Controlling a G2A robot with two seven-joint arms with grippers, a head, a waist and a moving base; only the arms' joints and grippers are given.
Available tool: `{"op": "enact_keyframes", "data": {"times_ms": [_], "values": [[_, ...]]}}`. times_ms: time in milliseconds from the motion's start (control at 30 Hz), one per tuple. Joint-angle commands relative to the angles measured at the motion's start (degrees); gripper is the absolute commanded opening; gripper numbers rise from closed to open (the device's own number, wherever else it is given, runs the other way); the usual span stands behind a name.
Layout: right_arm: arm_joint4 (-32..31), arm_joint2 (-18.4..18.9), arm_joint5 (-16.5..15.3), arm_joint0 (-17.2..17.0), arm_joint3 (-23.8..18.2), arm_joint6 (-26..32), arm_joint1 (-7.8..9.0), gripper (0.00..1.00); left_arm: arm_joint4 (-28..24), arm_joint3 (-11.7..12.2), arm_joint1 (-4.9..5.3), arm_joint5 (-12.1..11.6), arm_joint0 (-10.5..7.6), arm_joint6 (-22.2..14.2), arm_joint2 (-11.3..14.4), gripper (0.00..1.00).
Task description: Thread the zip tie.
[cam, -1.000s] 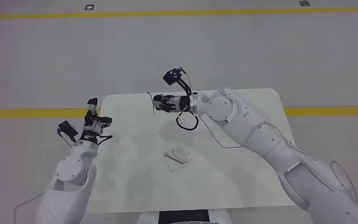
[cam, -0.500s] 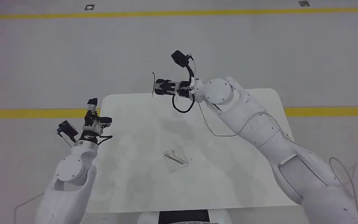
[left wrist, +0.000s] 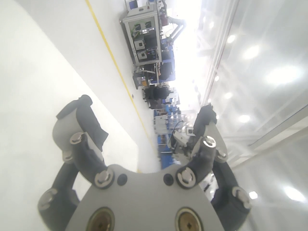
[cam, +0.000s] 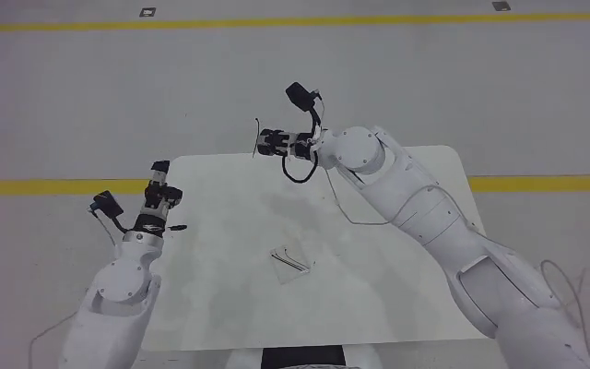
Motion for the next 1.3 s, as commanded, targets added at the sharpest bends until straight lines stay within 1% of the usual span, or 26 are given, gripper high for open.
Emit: {"op": "enact_keyframes", "data": {"times_ms": [0,33,100,167,233,267,300,533,567,600,633,667,700,733,767,800,867,933,967,1000,1033,1067,1133,1167,1233,1267], "values": [[0.93,0.25,3.02,0.17,0.10,0.76,-0.25,0.00,15.41,0.45,0.19,-2.98,-0.01,2.31,0.67,1.00],[0.97,0.41,4.63,0.40,0.30,0.55,-0.42,0.00,21.94,0.82,0.32,-4.44,-0.08,3.94,0.94,1.00],[1.32,0.34,6.66,0.73,0.43,1.40,-0.72,0.00,29.55,1.35,0.42,-6.00,-0.26,6.56,1.39,1.00],[1.20,0.03,8.91,1.27,0.96,2.01,-1.12,0.00,41.05,1.72,0.69,-8.32,-0.66,9.95,1.64,1.00],[1.94,0.26,9.64,1.36,1.33,1.40,-1.50,0.00,50.21,2.16,0.91,-9.84,-0.91,13.10,1.90,1.00],[1.83,0.27,9.74,1.37,1.38,1.11,-1.55,0.00,55.61,3.06,1.03,-9.65,-0.92,15.24,1.83,1.00],[1.83,0.27,9.74,1.37,1.38,1.11,-1.55,0.00,56.40,3.26,1.03,-9.46,-0.90,15.73,1.87,1.00],[1.84,0.29,9.64,1.18,1.34,0.96,-1.55,0.00,56.40,3.26,1.03,-9.46,-0.90,15.73,1.87,1.00],[1.92,0.45,9.47,0.79,1.04,0.71,-1.58,0.00,58.49,3.04,1.12,-9.33,-1.20,15.44,1.84,1.00],[2.29,0.58,10.08,0.83,0.79,1.53,-1.68,0.00,65.15,2.57,1.37,-9.50,-1.73,15.98,2.01,1.00],[2.30,0.59,11.02,1.17,0.88,2.10,-1.79,0.00,69.32,2.73,1.52,-9.67,-1.93,17.13,2.17,1.00],[2.65,0.74,11.02,1.40,1.16,2.10,-1.94,0.00,73.34,3.03,1.65,-9.28,-2.18,18.39,2.19,1.00],[3.49,0.77,11.02,1.54,1.58,2.74,-2.13,0.00,79.15,3.15,1.88,-8.86,-2.55,19.80,2.27,1.00],[3.85,0.56,11.02,2.14,2.44,3.39,-2.40,0.00,86.70,3.59,2.18,-8.18,-2.82,21.88,2.55,1.00],[4.41,0.56,11.02,2.47,2.95,3.16,-2.64,0.00,89.90,4.12,2.28,-7.50,-2.95,23.36,2.82,1.00],[5.44,0.40,11.02,2.66,3.72,3.58,-2.91,0.00,91.11,4.60,2.39,-7.22,-3.17,24.40,3.18,1.00],[6.86,-0.27,11.02,3.66,5.24,3.82,-3.59,0.00,91.11,4.54,3.69,-6.31,-4.14,24.45,4.25,1.00],[7.94,-1.16,11.02,4.45,6.87,3.89,-4.23,0.00,91.11,4.38,5.37,-4.88,-4.74,24.32,5.83,1.00],[8.76,-1.82,11.02,4.89,7.94,3.73,-4.68,0.00,91.11,4.29,6.72,-3.65,-5.28,24.35,7.24,1.00],[9.40,-2.36,11.02,5.23,8.71,3.71,-5.02,0.00,91.11,4.33,7.83,-2.63,-5.70,24.31,8.43,1.00],[10.01,-2.88,11.02,5.52,9.40,3.39,-5.37,0.00,91.11,4.42,8.96,-1.30,-6.17,24.48,9.78,1.00],[10.77,-3.76,11.02,5.82,10.28,3.17,-5.85,0.00,91.11,4.75,10.42,0.50,-6.89,24.89,11.82,1.00],[11.94,-4.90,11.02,6.39,11.49,2.50,-6.54,0.00,91.11,5.51,12.72,3.56,-8.35,25.33,15.06,1.00],[12.89,-5.66,11.02,6.63,12.31,2.05,-6.99,0.00,91.11,6.19,14.21,5.77,-9.45,25.68,17.43,1.00],[14.33,-6.55,11.02,7.10,13.35,1.17,-7.57,0.00,91.11,7.30,16.41,9.53,-11.31,26.53,21.13,1.00],[14.51,-6.67,11.02,7.18,13.48,0.97,-7.65,0.00,91.11,7.55,16.77,10.13,-11.65,26.69,21.73,1.00]]}}
